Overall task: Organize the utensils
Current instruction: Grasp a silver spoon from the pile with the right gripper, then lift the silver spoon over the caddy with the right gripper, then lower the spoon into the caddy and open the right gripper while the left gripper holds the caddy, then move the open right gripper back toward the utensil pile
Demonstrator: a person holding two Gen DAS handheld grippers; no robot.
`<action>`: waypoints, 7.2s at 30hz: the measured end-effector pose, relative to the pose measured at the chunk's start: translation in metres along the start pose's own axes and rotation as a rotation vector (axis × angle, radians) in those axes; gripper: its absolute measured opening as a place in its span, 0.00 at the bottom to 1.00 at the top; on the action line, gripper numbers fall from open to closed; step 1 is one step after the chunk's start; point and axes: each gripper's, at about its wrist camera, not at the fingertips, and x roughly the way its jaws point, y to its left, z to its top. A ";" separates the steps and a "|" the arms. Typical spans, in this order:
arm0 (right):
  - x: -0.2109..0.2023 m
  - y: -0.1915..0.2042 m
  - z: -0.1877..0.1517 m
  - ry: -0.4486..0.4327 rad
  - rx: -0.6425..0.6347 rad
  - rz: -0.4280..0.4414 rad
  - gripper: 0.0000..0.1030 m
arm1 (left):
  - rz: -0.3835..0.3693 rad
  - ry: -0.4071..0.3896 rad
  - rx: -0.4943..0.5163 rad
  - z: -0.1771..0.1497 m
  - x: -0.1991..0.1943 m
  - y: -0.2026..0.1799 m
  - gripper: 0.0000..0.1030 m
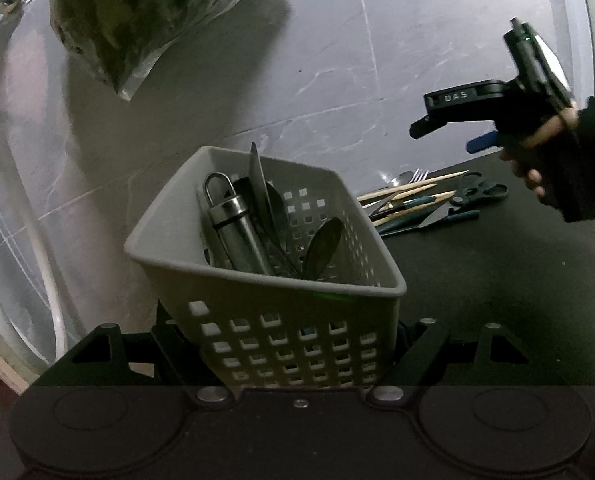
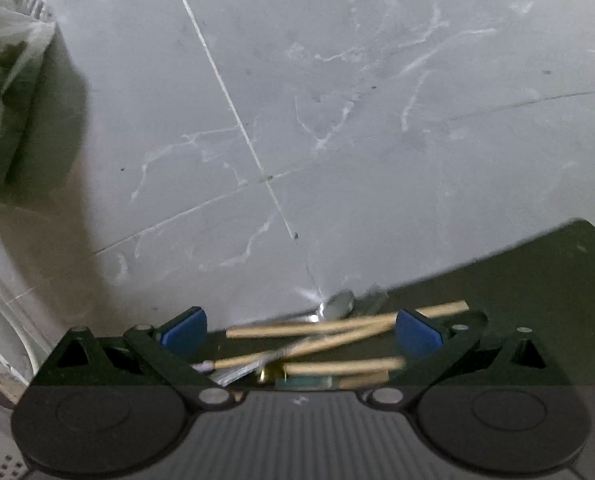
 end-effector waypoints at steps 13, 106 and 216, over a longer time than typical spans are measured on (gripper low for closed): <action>0.085 -0.029 0.015 0.080 0.080 0.064 0.87 | 0.038 0.020 -0.022 0.006 0.008 0.000 0.79; -0.181 0.172 -0.001 -0.227 -0.446 0.104 0.03 | -0.037 0.137 -0.044 0.028 0.020 0.027 0.77; -0.162 0.075 -0.041 0.028 -0.250 -0.031 1.00 | 0.112 0.202 -0.218 0.040 0.028 0.012 0.76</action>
